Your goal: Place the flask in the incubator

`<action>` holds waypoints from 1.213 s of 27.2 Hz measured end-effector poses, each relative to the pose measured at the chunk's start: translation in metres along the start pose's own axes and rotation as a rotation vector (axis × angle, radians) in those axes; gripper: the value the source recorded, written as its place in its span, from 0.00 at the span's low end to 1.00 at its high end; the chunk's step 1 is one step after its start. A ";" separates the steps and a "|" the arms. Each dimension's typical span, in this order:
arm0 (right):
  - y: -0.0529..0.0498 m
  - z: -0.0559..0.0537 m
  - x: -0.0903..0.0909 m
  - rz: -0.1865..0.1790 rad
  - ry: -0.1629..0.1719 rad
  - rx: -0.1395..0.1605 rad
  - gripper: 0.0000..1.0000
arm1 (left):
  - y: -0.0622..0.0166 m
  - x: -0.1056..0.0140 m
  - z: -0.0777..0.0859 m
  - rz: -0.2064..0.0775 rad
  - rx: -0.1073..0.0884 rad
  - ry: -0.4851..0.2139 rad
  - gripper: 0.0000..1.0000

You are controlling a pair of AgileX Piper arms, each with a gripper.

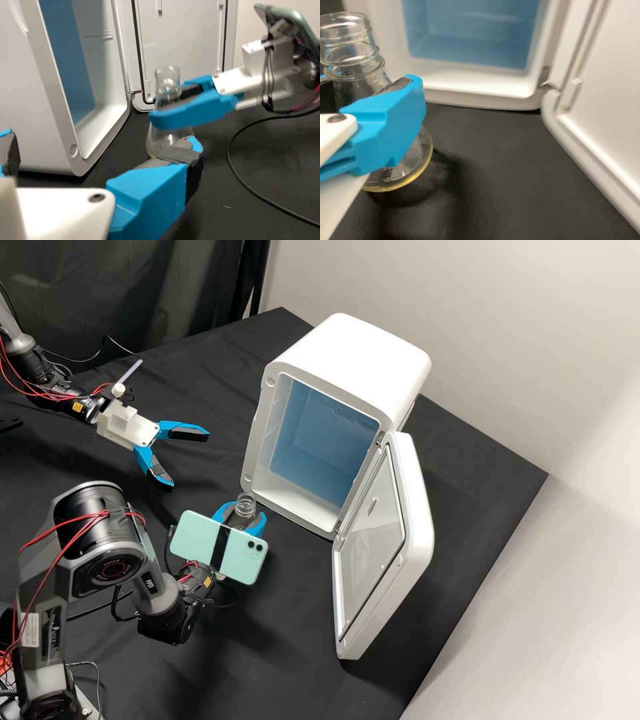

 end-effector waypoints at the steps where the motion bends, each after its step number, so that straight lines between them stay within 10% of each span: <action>1: 0.004 0.000 0.000 0.021 -0.005 0.003 0.00 | 0.0000 0.000 0.000 0.000 0.000 0.000 1.00; 15: 0.021 -0.014 0.024 0.105 0.037 0.018 0.00 | 0.0000 0.000 0.000 0.000 0.000 0.000 1.00; 33: 0.050 -0.006 0.063 0.256 0.024 0.063 0.00 | 0.0000 0.000 0.000 0.000 0.000 0.000 1.00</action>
